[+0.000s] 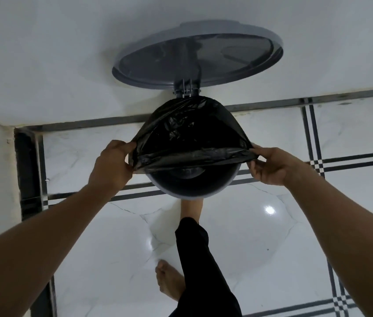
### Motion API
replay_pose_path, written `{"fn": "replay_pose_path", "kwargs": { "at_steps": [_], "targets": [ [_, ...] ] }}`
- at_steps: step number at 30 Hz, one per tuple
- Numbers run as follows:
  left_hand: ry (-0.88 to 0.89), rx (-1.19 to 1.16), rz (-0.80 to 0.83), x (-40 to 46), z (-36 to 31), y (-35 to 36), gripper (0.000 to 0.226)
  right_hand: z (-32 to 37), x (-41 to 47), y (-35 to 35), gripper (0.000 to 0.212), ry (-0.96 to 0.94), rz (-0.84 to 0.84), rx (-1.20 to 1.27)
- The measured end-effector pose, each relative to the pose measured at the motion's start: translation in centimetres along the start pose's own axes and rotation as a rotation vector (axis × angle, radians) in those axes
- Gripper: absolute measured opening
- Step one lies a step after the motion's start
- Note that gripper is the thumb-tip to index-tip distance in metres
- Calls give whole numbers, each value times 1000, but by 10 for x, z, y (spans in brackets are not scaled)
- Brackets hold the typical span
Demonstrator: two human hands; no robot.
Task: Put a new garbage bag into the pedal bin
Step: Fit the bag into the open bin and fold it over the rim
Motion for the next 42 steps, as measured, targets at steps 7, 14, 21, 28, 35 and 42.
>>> {"fn": "replay_pose_path", "kwargs": {
  "at_steps": [7, 14, 21, 28, 35, 42],
  "targets": [
    [-127, -85, -5, -3, 1, 6, 32, -34, 11, 10, 18, -70, -34, 169],
    [-685, -700, 62, -4, -17, 5, 29, -44, 4, 13, 9, -177, -13, 124],
    [-554, -717, -73, -26, -22, 25, 57, -67, -4, 17, 32, -127, -31, 21],
    [-487, -854, -136, -60, -7, 33, 79, -86, -14, 17, 29, -44, -63, -21],
    [-555, -507, -115, -64, -14, 44, 19, -98, -7, 15, 34, -126, -104, -144],
    [-686, -561, 38, -54, -5, 59, 12, -104, 7, 23, 22, -251, -286, -275]
  ]
}}
Point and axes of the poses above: each hand's wrist, its own x-axis towards the middle knuckle, its own y-axis out of the palm, z = x × y, the point moved 2 cm from there along x, towards the middle knuckle, and after that the axes turned 13 degrees about -x, right-handed, at the moved point
